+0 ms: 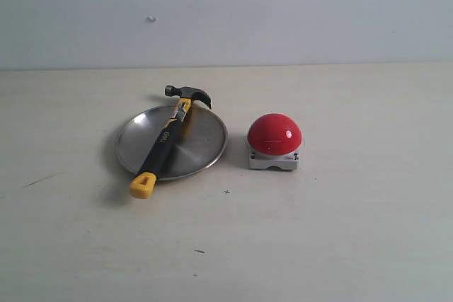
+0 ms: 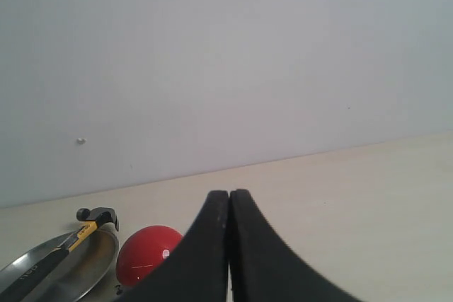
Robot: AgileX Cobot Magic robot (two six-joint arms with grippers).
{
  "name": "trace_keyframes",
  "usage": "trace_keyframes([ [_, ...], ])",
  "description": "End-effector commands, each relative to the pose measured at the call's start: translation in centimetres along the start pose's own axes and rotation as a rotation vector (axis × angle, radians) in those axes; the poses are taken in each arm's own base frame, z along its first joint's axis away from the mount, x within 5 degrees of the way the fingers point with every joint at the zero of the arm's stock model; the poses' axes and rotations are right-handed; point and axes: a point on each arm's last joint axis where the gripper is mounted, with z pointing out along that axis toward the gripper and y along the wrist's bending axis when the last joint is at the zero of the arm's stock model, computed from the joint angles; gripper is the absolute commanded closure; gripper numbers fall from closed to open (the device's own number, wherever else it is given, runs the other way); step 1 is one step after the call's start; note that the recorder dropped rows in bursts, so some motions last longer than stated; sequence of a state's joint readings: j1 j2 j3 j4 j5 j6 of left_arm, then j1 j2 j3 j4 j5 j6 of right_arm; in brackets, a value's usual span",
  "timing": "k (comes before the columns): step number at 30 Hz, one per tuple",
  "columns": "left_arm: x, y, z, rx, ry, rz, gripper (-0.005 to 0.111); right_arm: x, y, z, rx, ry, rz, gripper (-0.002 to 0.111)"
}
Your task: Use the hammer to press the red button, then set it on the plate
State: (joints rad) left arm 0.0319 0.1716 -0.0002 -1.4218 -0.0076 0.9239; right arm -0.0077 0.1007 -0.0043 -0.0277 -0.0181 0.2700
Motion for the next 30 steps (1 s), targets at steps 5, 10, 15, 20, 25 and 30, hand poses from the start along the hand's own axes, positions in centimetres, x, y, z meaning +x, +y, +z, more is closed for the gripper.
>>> trace_keyframes([
  [5,-0.1,0.07,-0.06,-0.008,-0.013,0.101,0.107,0.03,-0.05,-0.06,0.004,-0.011,-0.01,0.108],
  [10,-0.28,0.32,-0.07,-0.036,-0.032,0.101,0.107,0.03,-0.05,-0.06,0.004,-0.011,-0.01,0.108],
  [15,-0.33,0.38,-0.07,-0.043,-0.037,0.095,0.107,0.03,-0.05,-0.06,0.004,-0.011,-0.01,0.108],
  [20,-0.4,0.46,-0.08,-0.052,-0.044,0.108,0.107,0.03,-0.05,-0.06,0.004,-0.011,-0.01,0.108],
  [25,-0.34,-0.02,-0.07,-0.004,-0.041,0.347,0.107,0.03,-0.05,-0.06,0.004,-0.011,-0.01,0.108],
  [30,-0.26,-0.29,-0.07,0.027,-0.038,0.44,0.107,0.03,-0.05,-0.06,0.004,-0.011,-0.01,0.108],
])
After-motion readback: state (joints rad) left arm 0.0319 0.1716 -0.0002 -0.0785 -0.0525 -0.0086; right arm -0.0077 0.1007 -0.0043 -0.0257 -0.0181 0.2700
